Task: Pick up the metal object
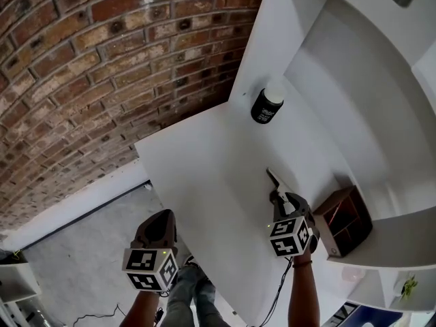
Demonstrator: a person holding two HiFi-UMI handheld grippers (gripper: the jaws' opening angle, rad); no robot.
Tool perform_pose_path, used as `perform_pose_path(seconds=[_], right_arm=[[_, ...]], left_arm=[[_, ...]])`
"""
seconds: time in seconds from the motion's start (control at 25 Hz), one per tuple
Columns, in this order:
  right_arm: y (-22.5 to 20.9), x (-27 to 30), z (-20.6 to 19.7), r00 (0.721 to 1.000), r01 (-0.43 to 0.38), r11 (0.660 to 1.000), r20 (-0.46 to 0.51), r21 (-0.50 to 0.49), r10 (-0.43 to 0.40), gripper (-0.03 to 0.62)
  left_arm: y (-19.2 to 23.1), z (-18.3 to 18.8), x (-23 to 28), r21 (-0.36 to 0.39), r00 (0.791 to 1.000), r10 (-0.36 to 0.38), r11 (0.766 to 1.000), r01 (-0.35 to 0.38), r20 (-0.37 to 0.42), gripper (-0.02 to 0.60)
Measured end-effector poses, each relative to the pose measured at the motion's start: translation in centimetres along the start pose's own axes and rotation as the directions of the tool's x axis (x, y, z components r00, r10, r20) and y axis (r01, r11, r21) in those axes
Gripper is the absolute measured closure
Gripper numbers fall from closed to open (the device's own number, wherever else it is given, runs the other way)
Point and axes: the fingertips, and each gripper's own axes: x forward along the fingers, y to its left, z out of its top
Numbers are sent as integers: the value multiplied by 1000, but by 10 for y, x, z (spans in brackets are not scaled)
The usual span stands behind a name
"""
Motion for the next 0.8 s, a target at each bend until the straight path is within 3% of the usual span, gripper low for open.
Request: perform_pose_path(seconds=[0.32,0.8], right_arm=[[3,12,-1,998,28,997,-55,-72,-32,499],[2,19,-5,995,56,995,-80,-80,-62,516]], left_arm=[[11,-1,0,-16,1000,16,1000,-16,-2,577],[25,-3,0,-29,999,38,999,-39,-6,577]])
